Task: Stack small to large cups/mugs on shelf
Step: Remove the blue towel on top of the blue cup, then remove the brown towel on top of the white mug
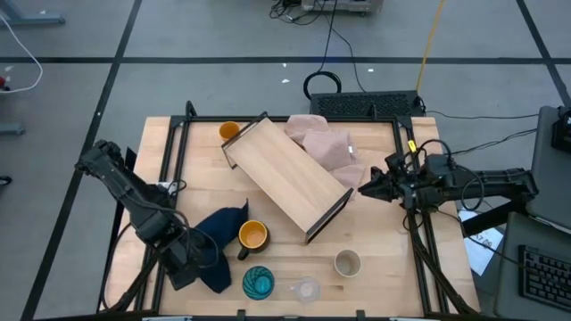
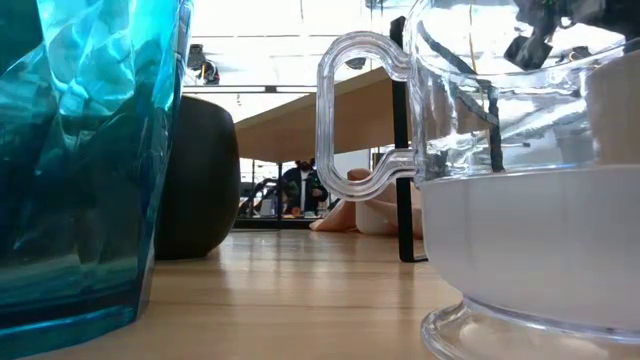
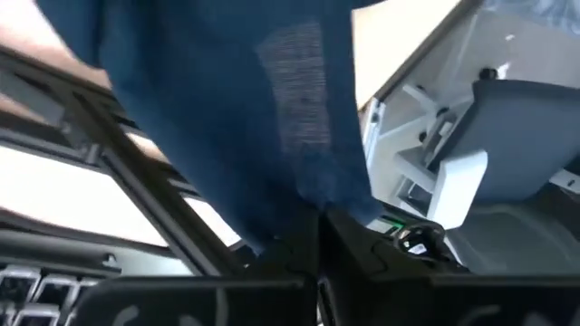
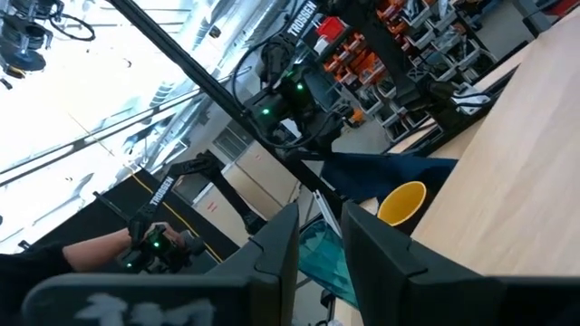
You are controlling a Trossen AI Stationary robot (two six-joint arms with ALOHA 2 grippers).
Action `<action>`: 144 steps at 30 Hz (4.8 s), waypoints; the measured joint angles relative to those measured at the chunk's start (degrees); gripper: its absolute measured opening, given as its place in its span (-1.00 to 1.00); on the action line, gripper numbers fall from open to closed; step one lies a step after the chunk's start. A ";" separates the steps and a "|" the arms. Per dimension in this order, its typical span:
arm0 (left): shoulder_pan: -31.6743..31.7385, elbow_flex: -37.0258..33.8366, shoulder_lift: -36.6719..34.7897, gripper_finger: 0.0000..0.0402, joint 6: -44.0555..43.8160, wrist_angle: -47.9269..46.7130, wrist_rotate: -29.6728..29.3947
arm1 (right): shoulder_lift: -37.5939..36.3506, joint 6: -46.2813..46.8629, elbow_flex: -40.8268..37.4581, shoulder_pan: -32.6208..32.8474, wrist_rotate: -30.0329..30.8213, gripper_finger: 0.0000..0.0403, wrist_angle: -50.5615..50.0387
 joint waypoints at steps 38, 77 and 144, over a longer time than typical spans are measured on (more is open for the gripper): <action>7.85 1.05 0.02 0.02 -0.64 -1.80 -11.03 | 1.37 -1.60 0.00 -2.03 -0.01 -0.60 4.49; 28.43 20.09 -0.83 0.02 34.69 49.95 -40.53 | 8.51 -27.24 26.81 -18.71 -1.84 -0.39 -32.12; 29.08 20.06 -0.81 0.02 41.85 61.70 -39.79 | 54.23 -52.65 23.71 -29.49 10.21 0.18 -60.85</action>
